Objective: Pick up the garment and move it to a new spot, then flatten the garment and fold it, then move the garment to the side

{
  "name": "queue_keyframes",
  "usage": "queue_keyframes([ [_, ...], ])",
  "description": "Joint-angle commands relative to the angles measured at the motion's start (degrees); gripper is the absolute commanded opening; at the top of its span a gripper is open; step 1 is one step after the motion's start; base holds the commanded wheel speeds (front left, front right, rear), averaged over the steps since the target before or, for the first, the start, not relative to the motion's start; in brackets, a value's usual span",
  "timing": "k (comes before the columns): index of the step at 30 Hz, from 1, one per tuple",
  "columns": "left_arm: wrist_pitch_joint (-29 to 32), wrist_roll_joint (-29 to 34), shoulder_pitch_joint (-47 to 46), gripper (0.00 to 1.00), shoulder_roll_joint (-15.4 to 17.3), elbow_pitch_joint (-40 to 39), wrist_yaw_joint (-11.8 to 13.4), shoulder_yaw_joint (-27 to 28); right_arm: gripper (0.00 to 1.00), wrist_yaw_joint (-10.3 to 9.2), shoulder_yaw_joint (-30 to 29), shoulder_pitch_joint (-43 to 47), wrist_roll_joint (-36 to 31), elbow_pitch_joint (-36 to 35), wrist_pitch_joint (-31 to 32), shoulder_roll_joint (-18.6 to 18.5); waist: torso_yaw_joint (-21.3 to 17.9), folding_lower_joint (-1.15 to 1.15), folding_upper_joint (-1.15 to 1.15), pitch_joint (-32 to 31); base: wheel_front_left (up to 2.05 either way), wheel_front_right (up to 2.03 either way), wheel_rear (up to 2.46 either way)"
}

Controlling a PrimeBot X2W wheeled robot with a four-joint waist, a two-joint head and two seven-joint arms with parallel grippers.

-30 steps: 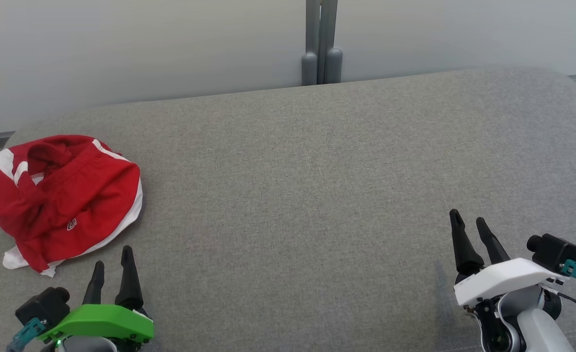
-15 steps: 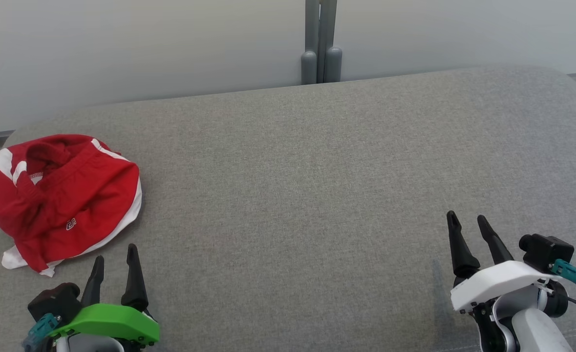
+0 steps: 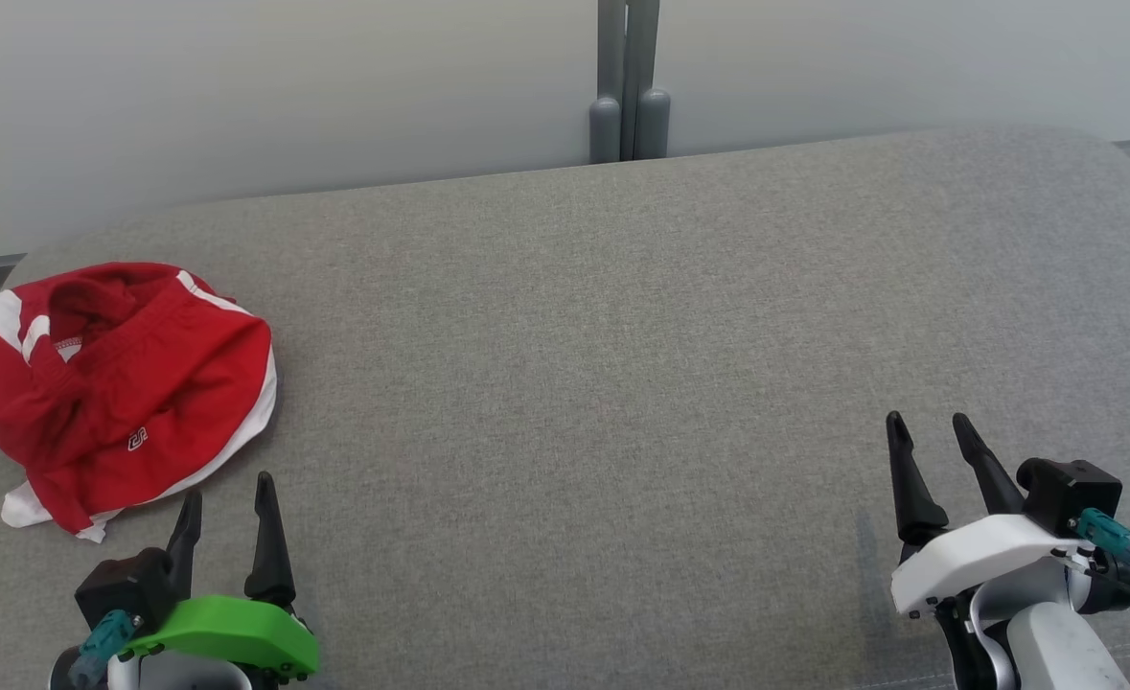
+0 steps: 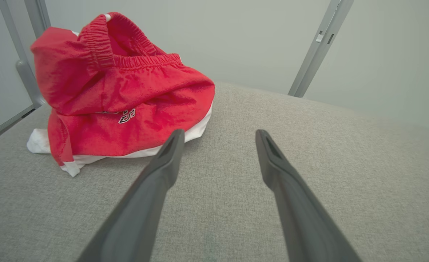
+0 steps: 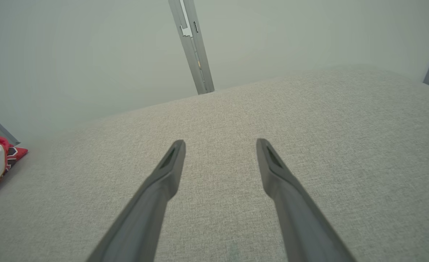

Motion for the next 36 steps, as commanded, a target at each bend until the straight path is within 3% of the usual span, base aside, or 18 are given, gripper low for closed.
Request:
queue_keyframes([
  [1, -0.55, 1.31, 0.63, 1.0, 0.5, -0.21, 0.23, 0.1, 1.0, 0.01, -0.14, -0.7, -1.48, -0.15, -0.54, -0.19, -0.02, 0.0, 0.0, 0.0, 0.0, 0.0, 0.0],
  [36, -4.07, 15.12, 1.58, 1.0, 0.33, 0.9, 0.53, 0.23, 1.0, 0.01, 0.94, -0.33, -16.7, -0.85, -4.3, -0.38, 1.15, 0.0, 0.0, 0.53, 0.0, 0.0, 0.0],
])
